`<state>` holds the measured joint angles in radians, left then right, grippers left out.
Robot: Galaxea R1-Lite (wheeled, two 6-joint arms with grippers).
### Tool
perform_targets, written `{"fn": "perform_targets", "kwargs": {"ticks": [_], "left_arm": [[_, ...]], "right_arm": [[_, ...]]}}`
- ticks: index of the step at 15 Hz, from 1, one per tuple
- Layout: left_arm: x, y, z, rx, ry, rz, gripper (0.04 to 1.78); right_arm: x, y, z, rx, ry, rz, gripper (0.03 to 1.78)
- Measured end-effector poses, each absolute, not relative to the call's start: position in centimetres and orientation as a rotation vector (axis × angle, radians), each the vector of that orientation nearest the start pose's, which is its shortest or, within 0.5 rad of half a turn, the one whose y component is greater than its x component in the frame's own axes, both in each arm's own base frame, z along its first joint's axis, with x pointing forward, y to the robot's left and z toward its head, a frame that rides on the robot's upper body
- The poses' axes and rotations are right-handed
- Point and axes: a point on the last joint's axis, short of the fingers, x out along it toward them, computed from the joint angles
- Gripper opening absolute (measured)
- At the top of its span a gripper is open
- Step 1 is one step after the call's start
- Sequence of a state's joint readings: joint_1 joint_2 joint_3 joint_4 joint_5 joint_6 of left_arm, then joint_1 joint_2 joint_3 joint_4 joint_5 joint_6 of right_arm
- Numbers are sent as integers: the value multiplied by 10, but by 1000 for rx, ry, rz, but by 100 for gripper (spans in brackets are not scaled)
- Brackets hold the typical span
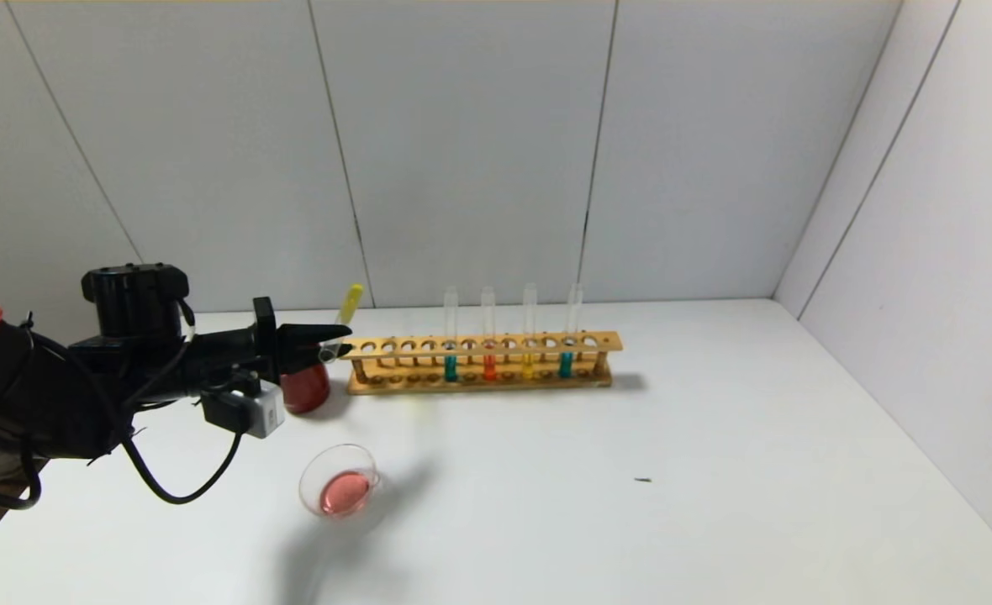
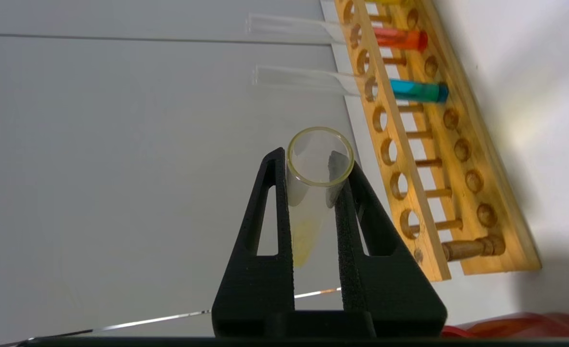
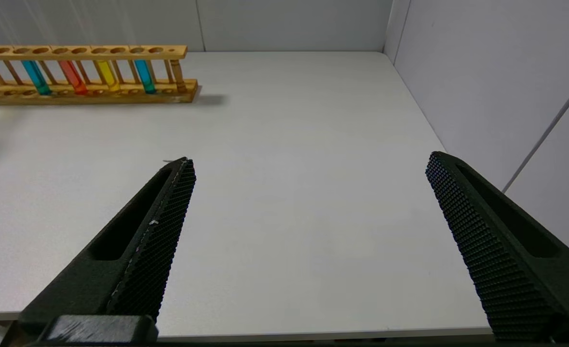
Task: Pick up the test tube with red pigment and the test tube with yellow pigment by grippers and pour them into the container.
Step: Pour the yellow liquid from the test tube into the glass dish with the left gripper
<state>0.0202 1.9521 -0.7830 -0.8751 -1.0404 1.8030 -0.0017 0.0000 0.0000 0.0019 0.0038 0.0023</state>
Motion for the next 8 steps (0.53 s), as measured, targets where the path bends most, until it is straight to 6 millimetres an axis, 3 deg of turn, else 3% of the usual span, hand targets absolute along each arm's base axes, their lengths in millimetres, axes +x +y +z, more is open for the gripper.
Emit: {"fn": "perform_targets", "kwargs": {"ticks": [5, 8], "left_arm": [[357, -10, 116, 1509, -722, -903, 31], [356, -9, 114, 1512, -729, -909, 31]], "right_arm": [[-23, 0, 75, 2, 2, 3, 175], [-23, 0, 75, 2, 2, 3, 175]]}}
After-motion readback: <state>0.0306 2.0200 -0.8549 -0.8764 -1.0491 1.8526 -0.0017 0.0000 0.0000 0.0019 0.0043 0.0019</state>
